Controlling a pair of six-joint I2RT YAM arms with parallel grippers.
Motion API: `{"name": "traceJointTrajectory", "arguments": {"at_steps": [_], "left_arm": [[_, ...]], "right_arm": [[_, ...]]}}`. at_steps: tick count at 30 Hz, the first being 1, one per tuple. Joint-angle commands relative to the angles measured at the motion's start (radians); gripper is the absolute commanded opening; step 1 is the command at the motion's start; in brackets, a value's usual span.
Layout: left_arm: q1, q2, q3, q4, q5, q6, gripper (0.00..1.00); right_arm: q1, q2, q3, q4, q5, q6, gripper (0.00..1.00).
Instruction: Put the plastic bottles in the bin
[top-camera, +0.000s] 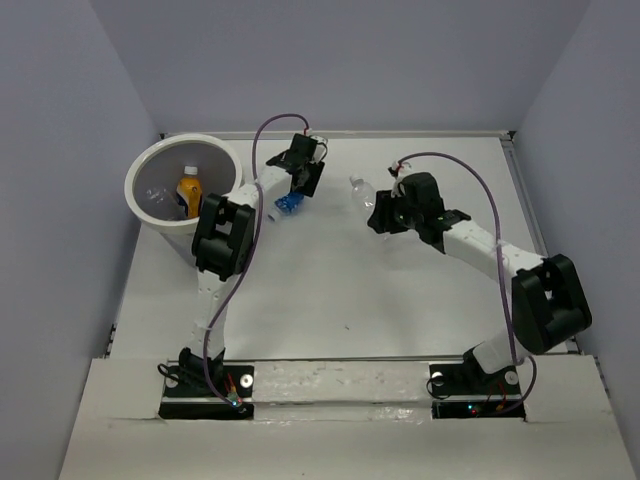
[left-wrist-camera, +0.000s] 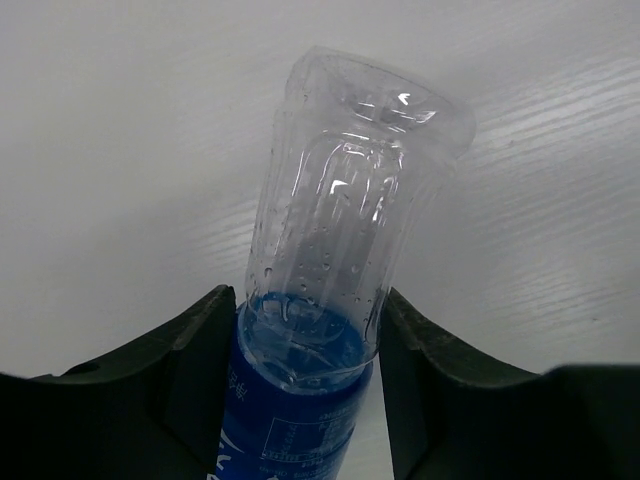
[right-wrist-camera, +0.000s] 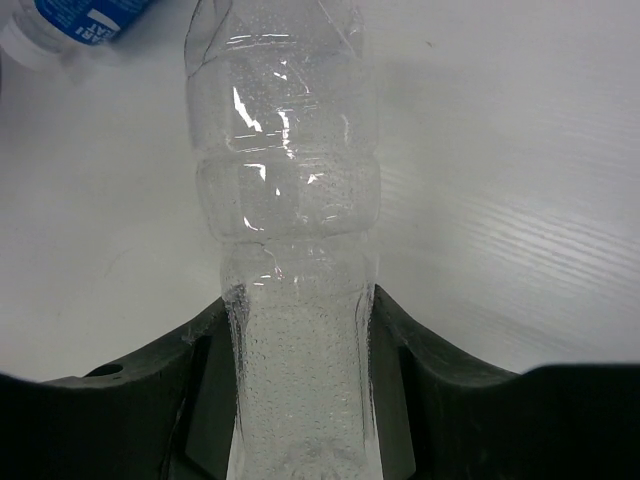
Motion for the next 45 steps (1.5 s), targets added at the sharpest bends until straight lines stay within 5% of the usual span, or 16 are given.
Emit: {"name": "traceJointTrajectory", "arguments": {"at_steps": [1,13,20,28,34,37,41,45], "left_arm": [[-0.026,-0.152,-0.017,-0.006,0.125,-0.079,0.53],[-0.069,-0.801,-0.181,0.224,0.209,-0.295,0.5],[-0.021,-1.148,-0.396,0.276,-0.175,-0.246,0.51],[0.189,-1.237,-0.643,0.355,-0.317,-0.229,0.53],[0.229,-1.211,-0.718,0.387,-0.418,-0.243,0.56],[0.229,-1.188,-0.703,0.339,-0.492,-0.274,0.64],[0.229,-1.246,-0.718,0.322,-0.524,-0.295,0.99],[0.229,-1.348,-0.728,0.322,-0.524,-0.327,0.99]], "right_arm": [[0.007,-0.165,-0.023,-0.024,0.07,0.008,0.25],[0.007,-0.518,-0.14,0.004,-0.063,0.037,0.21],[0.04,-0.566,-0.128,0.045,-0.144,0.07,0.21],[0.273,-0.486,0.025,0.044,-0.039,0.044,0.22],[0.451,-0.327,0.196,0.047,0.032,0.011,0.22],[0.511,-0.218,0.348,0.048,0.044,-0.012,0.22],[0.533,-0.075,0.564,0.059,0.047,0.001,0.22],[0.557,0.049,0.661,0.082,0.07,0.031,0.22]]}}
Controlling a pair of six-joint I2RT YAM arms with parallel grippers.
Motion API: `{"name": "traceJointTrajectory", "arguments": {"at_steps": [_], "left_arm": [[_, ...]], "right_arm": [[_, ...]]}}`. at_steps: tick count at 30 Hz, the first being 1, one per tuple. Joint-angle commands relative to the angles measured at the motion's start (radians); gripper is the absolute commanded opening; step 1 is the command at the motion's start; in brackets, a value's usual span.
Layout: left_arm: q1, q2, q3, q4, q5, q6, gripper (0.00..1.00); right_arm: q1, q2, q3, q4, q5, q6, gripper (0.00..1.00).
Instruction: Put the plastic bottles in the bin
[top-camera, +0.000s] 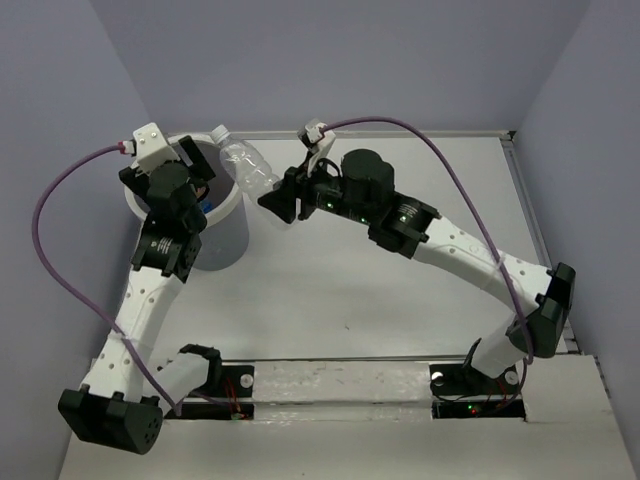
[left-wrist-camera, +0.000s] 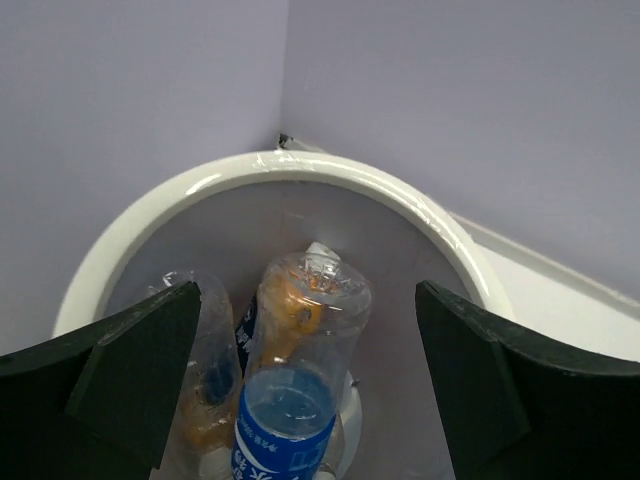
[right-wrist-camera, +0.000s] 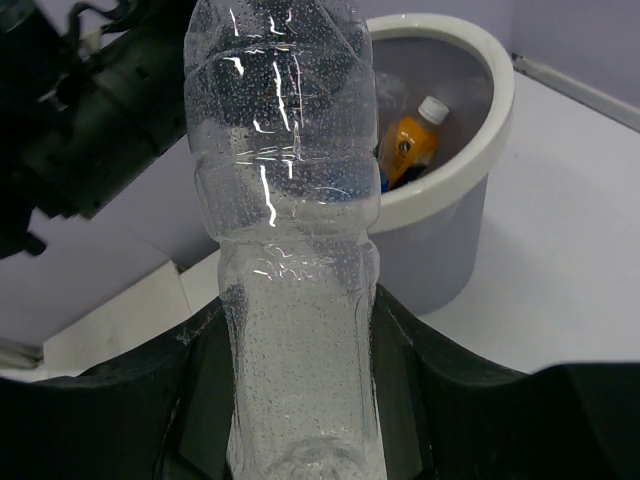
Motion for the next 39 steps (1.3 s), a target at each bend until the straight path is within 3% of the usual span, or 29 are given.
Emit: {"name": "traceJointTrajectory", "arguments": {"at_steps": [1,7,11,24,27,30,31,34,39], "left_arm": [[0.006,-0.171,0.001,0.063,-0.056,-0.057,0.99],[0.009,-0.334,-0.048,0.103,-0.023,-0.104,0.99],[0.021,-0.409,-0.11,0.164,0.016,-0.133,0.99],[0.078,-0.404,-0.114,0.158,0.112,-0.173,0.98],[0.082,-0.397,-0.108,0.151,0.113,-0.172,0.98],[0.084,-0.414,-0.12,0.166,0.109,-0.167,0.98],[0.084,-0.417,-0.121,0.171,0.107,-0.166,0.98],[0.084,-0.413,-0.118,0.166,0.115,-0.166,0.98],[0.087,-0.405,-0.117,0.163,0.107,-0.164,0.98]], "right_arm": [[0.023,0.115,0.138,0.082,0.057,0.02,0.22],[0.033,0.276,0.285,0.214,0.062,0.078,0.22],[0.033,0.465,0.48,0.257,0.065,0.101,0.22],[0.043,0.792,0.781,0.414,0.244,0.024,0.23],[0.043,0.832,0.799,0.414,0.244,0.026,0.29],[0.053,0.817,0.721,0.457,0.25,0.024,0.49],[0.053,0.801,0.704,0.467,0.252,0.023,0.62],[0.053,0.769,0.678,0.477,0.26,-0.002,0.76],[0.062,0.696,0.589,0.504,0.283,-0.045,0.79]]}}
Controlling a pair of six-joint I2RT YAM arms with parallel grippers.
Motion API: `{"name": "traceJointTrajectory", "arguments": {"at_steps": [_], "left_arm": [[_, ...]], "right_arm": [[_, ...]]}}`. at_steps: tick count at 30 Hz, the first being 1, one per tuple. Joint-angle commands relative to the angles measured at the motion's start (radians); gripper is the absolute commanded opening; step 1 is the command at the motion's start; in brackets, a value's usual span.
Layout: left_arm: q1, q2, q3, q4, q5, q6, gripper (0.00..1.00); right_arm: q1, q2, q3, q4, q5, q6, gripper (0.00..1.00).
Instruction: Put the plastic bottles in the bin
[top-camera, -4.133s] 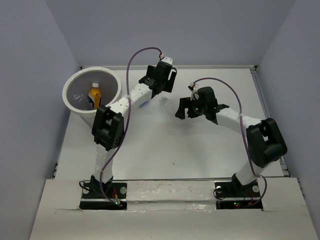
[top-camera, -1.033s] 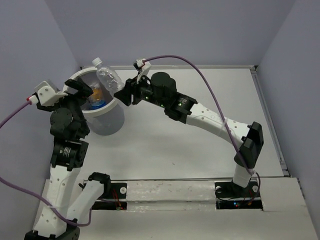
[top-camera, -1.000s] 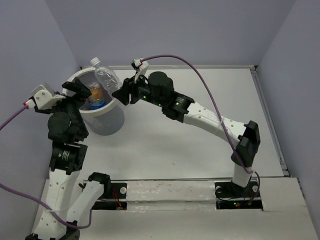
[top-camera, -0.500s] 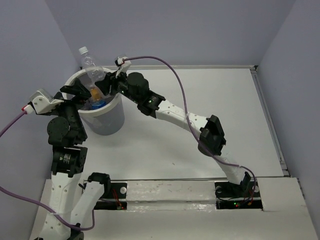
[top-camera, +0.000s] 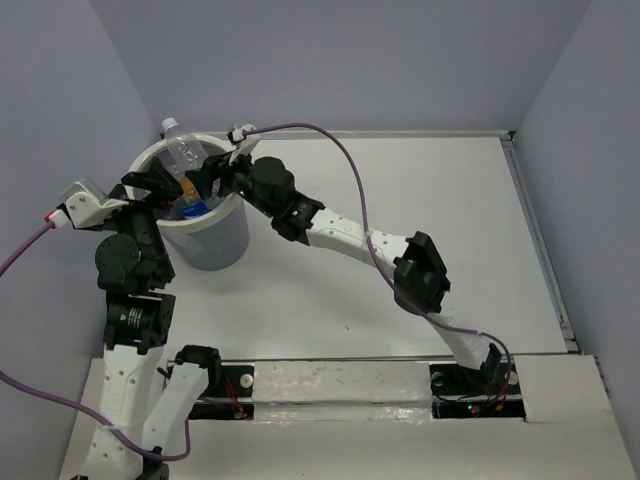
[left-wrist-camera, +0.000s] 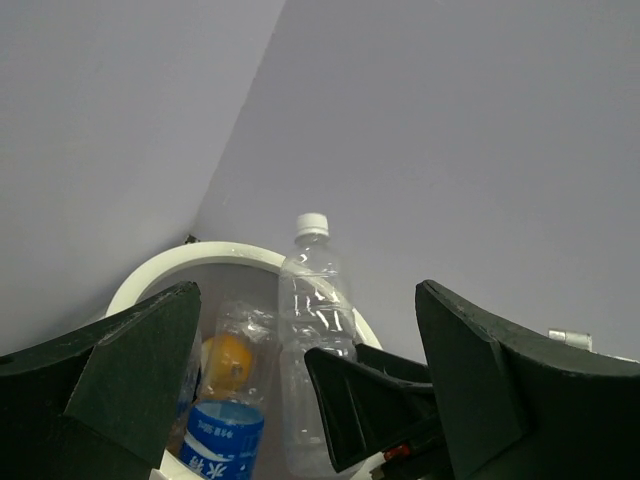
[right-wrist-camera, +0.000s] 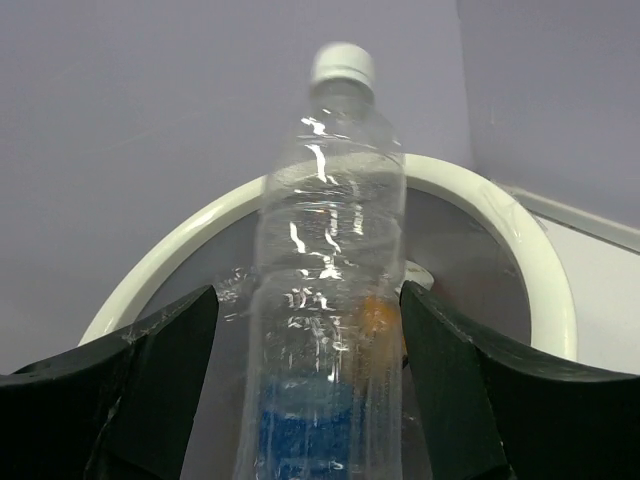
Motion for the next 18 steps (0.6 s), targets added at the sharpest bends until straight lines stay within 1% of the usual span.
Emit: {"name": "traceJointTrajectory", "arguments": {"at_steps": [1,3,4,8,12,13,14,15,16,18], "left_arm": [[0.007,0.001,-0.001,0.059,-0.007,-0.004,0.98],[0.007,-0.006,-0.007,0.065,-0.01,-0.006,0.98],[0.007,-0.008,-0.009,0.067,-0.011,-0.004,0.98],[0.007,-0.003,-0.005,0.062,-0.004,-0.003,0.98],[0.007,0.001,-0.004,0.064,0.004,0.002,0.98],[0.007,0.004,-0.002,0.061,0.007,0.003,0.98],[0.007,0.007,-0.001,0.059,0.013,0.003,0.98],[0.007,0.006,0.001,0.059,0.034,0.003,0.98],[0.007,0.001,-0.001,0.062,0.047,0.003,0.98],[0.007,-0.005,-0.007,0.065,0.107,0.003,0.98]], "right_arm": [[0.016,-0.123,-0.085,0.102,0.037,-0.048,0.79],[0.016,-0.163,-0.123,0.122,0.04,-0.048,0.79],[0.016,-0.174,-0.138,0.126,0.043,-0.048,0.76],[0.016,-0.217,-0.187,0.113,0.043,-0.052,0.68],[0.025,-0.284,-0.246,0.107,0.021,-0.052,0.66],[0.025,-0.303,-0.256,0.096,0.01,-0.054,0.58],[0.025,-0.326,-0.27,0.076,-0.005,-0.054,0.56],[0.025,-0.39,-0.325,0.065,-0.013,-0.052,0.41],[0.025,-0.43,-0.364,0.056,-0.024,-0.052,0.29],[0.025,-0.528,-0.468,0.038,-0.026,-0.064,0.11]]}}
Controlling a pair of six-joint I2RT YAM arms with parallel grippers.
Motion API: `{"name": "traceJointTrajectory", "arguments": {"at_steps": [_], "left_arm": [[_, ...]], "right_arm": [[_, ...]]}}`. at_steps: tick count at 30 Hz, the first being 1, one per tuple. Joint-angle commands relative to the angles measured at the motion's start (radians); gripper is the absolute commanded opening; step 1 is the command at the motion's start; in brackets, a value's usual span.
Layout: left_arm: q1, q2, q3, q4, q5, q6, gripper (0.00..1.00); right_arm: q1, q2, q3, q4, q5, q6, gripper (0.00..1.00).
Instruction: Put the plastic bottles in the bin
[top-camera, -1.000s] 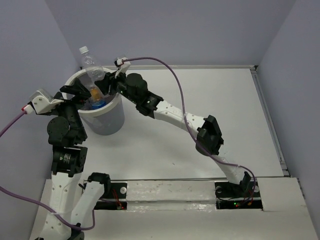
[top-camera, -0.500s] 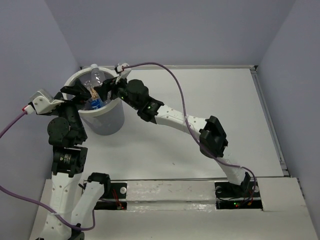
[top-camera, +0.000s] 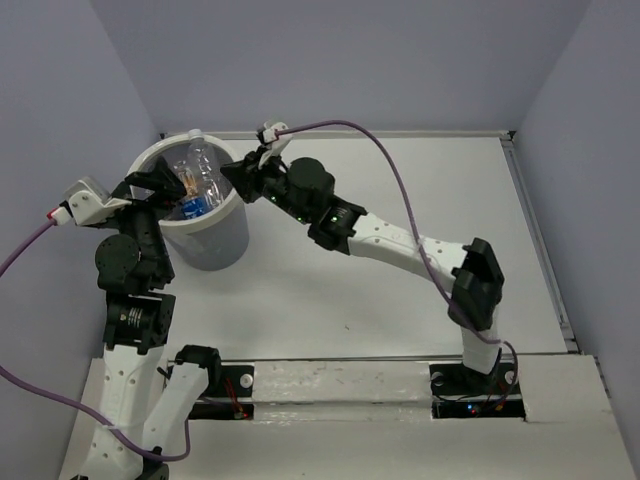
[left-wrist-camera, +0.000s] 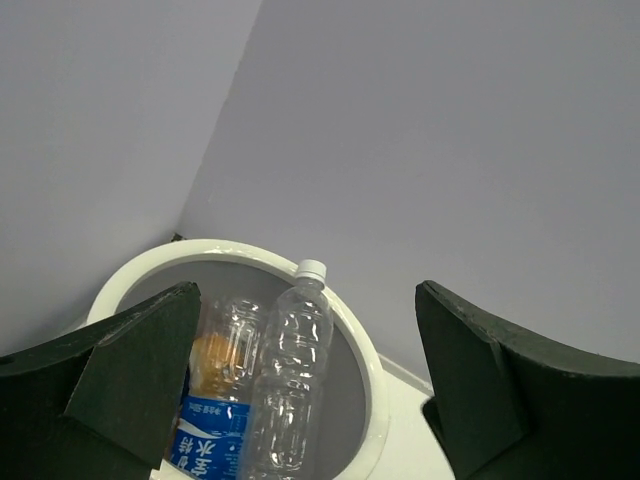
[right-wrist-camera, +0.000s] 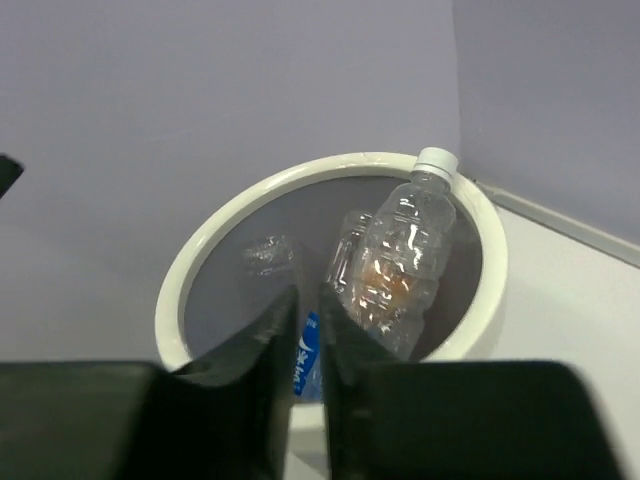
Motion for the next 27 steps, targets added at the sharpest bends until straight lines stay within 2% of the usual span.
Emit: {"name": "traceJointTrajectory", "arguments": {"at_steps": [1,3,4,8,9,10,12,13,14,15,16,17,21,27], "left_arm": [[0.007,-0.008,-0.005,0.056,0.112,0.003,0.98],[0.007,-0.028,-0.016,0.06,0.243,-0.015,0.99],[0.007,-0.05,-0.019,0.063,0.295,-0.034,0.99],[0.007,-0.131,-0.027,0.069,0.585,-0.072,0.99],[0.007,-0.148,-0.027,0.065,0.665,-0.087,0.99],[0.007,-0.183,-0.027,0.045,0.698,-0.097,0.99],[0.007,-0.223,-0.03,0.014,0.786,-0.119,0.99],[0.007,-0.272,-0.037,0.005,0.81,-0.129,0.99],[0.007,-0.298,-0.046,-0.003,0.83,-0.136,0.99],[0.007,-0.324,-0.066,-0.015,0.854,-0.143,0.99],[0.007,-0.373,-0.086,-0.041,0.862,-0.149,0.99],[0.007,-0.396,-0.091,-0.058,0.867,-0.149,0.99],[0.007,-0.446,-0.085,-0.182,0.825,-0.135,0.99],[0.006,-0.392,-0.086,-0.196,0.807,-0.14,0.99]], "right_arm": [[0.01,-0.312,-0.243,0.017,-0.014,-0.027,0.0],[0.01,-0.437,-0.382,0.008,0.007,-0.066,0.0],[0.01,-0.567,-0.513,-0.009,0.02,-0.076,0.0],[0.01,-0.836,-0.754,-0.076,0.079,-0.099,0.0],[0.01,-0.967,-0.851,-0.131,0.125,-0.098,0.0],[0.01,-1.035,-0.896,-0.161,0.139,-0.093,0.05],[0.01,-1.229,-1.0,-0.265,0.193,-0.072,0.18],[0.01,-1.291,-1.025,-0.332,0.229,-0.061,0.43],[0.01,-1.35,-1.048,-0.374,0.245,-0.054,0.58],[0.01,-1.458,-1.084,-0.4,0.263,-0.032,0.68],[0.01,-1.508,-1.103,-0.434,0.3,-0.026,0.83],[0.01,-1.552,-1.123,-0.445,0.314,-0.021,0.88],[0.01,-1.675,-1.169,-0.463,0.325,-0.006,0.91],[0.01,-1.628,-1.093,-0.471,0.291,0.003,0.93]]}}
